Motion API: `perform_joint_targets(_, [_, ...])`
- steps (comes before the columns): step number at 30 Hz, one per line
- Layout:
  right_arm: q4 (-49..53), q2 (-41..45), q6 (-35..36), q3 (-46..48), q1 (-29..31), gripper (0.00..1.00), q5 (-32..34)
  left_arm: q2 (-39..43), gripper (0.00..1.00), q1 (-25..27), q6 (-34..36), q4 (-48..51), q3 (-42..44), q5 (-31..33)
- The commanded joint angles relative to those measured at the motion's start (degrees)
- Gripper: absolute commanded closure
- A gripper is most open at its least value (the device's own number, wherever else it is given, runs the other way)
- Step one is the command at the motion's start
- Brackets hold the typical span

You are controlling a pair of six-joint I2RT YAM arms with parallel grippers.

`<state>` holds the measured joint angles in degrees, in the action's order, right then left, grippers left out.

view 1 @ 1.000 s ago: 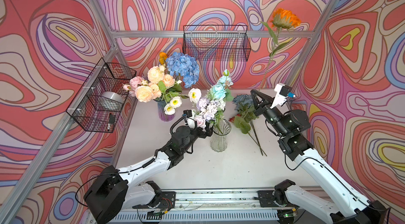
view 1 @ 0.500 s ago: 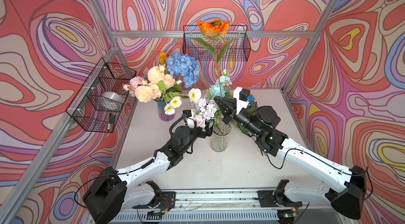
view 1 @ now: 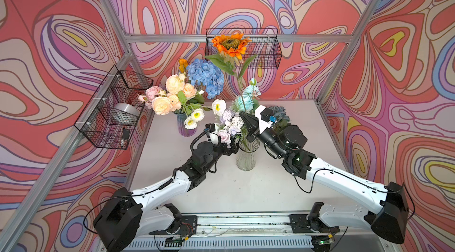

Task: Arrange the flowers into the vase
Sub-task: 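Lower the orange gerbera stem into the clear vase with the right gripper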

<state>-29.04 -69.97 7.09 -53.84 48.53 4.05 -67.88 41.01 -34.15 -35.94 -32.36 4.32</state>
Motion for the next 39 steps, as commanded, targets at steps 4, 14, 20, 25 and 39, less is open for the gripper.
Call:
perform_joint_targets(4, [-7.86, 2.65, -3.52, 8.05, 0.25, 1.0, 7.89, 0.43, 0.0, -0.5, -0.55, 0.11, -1.37, -0.49])
perform_joint_targets(14, [-16.72, -0.38, -13.47, 15.05, 0.24, 1.0, 17.7, 0.05, 0.0, -0.49, -0.8, -0.18, -1.63, -1.13])
perform_joint_targets(20, [-17.47, -3.2, -17.77, 16.28, 0.25, 1.0, 20.33, 0.37, 0.0, -0.49, -0.73, -0.28, -1.35, -1.15])
perform_joint_targets(25, [-12.59, -3.94, -20.59, 16.01, 0.25, 1.0, 19.67, 0.29, 0.0, -0.5, -0.79, -0.42, -0.9, -1.04])
perform_joint_targets(39, [-6.81, -1.76, -21.91, 17.26, 0.25, 0.77, 20.0, 0.16, 0.0, -0.5, -1.01, -0.75, -0.91, -1.12])
